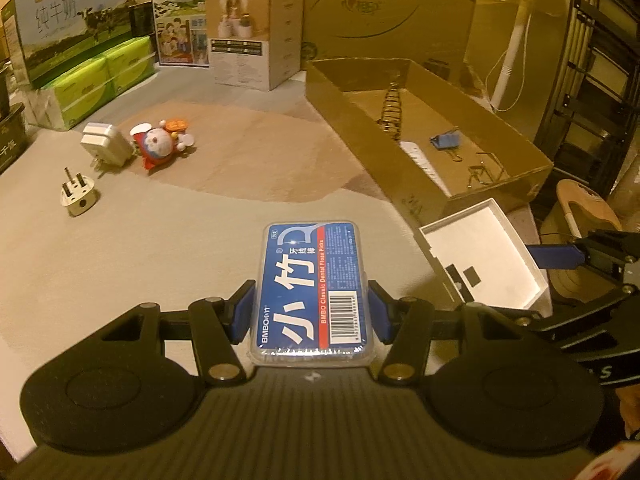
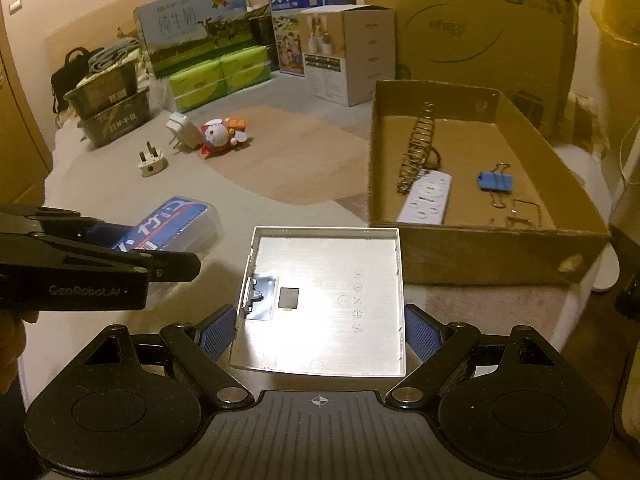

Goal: Organize rigid objects
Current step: 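Carry the toothpick box and white lid with both tools over the cardboard box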

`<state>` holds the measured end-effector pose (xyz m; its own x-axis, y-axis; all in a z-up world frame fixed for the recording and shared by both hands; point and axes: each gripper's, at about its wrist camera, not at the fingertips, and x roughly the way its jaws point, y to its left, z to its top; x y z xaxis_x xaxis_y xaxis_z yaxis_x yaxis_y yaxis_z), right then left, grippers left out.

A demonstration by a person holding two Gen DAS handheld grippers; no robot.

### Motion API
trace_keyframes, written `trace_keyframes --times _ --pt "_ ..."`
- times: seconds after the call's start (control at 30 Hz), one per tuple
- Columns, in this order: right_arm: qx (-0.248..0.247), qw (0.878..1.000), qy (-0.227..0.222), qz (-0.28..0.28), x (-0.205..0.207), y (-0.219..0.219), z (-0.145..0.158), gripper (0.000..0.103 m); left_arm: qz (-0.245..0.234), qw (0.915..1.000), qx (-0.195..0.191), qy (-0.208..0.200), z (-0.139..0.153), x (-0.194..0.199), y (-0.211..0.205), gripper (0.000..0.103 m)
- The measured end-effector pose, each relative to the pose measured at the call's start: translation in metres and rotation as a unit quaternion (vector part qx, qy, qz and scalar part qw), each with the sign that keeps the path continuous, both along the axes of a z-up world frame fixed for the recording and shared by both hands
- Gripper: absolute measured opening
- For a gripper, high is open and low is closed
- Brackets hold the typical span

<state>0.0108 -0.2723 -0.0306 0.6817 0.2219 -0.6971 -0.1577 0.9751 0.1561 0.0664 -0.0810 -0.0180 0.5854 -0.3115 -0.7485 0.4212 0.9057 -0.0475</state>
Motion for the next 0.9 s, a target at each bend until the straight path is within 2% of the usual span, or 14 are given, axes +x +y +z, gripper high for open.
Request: trace_keyframes --times 0.33,0.9 --pt "0.002 0.999 -0.024 -0.033 -0.016 -0.034 0.017 0.087 -0.024 0.9996 -0.004 -0.011 0.014 -0.002 -0.029 0.054" --pt "-0.006 0.995 -0.045 -0.087 -0.006 -0.089 0.030 0.087 -0.061 0.9977 -0.013 -0.026 0.031 0.014 -0.080 0.054"
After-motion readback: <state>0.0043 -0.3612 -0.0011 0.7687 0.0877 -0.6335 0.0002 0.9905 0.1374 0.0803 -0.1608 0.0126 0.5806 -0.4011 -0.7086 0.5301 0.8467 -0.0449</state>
